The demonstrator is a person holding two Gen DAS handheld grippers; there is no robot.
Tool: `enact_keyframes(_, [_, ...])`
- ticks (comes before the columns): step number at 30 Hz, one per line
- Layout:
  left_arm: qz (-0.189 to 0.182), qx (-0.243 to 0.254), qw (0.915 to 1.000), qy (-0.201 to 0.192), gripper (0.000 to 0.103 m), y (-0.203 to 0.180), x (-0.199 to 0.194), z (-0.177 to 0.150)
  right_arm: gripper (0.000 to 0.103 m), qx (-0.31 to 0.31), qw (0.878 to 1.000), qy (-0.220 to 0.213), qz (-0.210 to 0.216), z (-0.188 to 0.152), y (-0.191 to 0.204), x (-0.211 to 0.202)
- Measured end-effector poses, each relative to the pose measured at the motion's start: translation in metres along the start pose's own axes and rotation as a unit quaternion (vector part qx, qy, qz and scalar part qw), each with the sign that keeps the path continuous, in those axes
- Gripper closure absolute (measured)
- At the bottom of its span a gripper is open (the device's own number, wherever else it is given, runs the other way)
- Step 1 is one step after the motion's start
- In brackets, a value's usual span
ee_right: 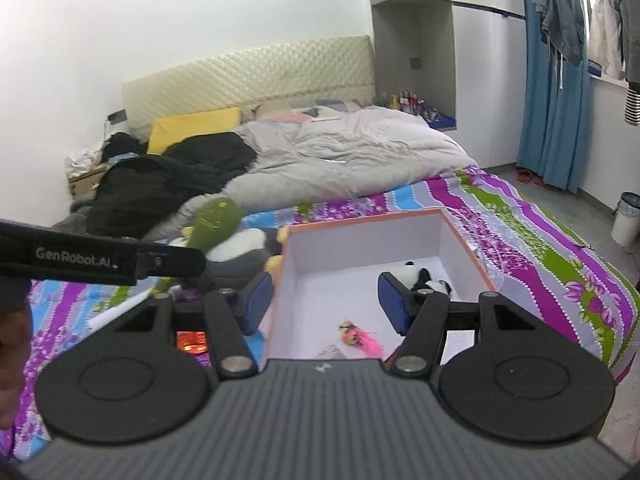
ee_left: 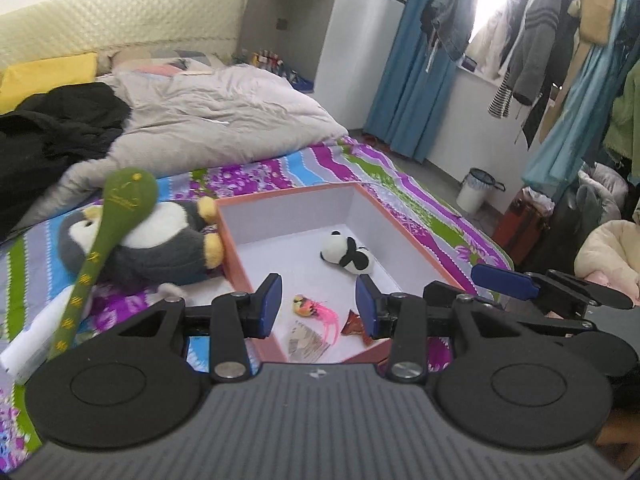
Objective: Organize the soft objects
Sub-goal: 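Move both grippers back toward the blue mask and blue plastic bag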
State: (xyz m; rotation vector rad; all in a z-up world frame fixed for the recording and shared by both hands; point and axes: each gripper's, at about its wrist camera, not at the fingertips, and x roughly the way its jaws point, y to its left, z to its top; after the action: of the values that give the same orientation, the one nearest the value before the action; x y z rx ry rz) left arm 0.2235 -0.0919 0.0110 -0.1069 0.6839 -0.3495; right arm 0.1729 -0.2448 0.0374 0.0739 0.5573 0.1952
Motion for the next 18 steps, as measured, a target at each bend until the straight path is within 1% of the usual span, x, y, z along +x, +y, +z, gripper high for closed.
enact_keyframes(4, [0.009,-0.011,0.9999,-0.008,0.056,0.011,-0.029,-0.016,0.042,-0.004,1.0,-0.007,0.016,-0.009,0.016,-0.013])
enact_keyframes(8, [0.026,-0.019,0.9994,-0.012,0.056,0.022,-0.052,-0.035,0.042,-0.004,1.0,-0.006,0.03,-0.021,0.03,-0.021])
enact_keyframes(14, [0.054,-0.046,0.9975,-0.004,0.056,0.05,-0.076,-0.065,0.042,-0.011,0.998,0.012,0.053,-0.041,0.053,-0.022])
enact_keyframes(18, [0.068,-0.069,0.9953,0.003,0.056,0.068,-0.082,-0.085,0.042,-0.016,0.997,0.027,0.065,-0.053,0.068,-0.021])
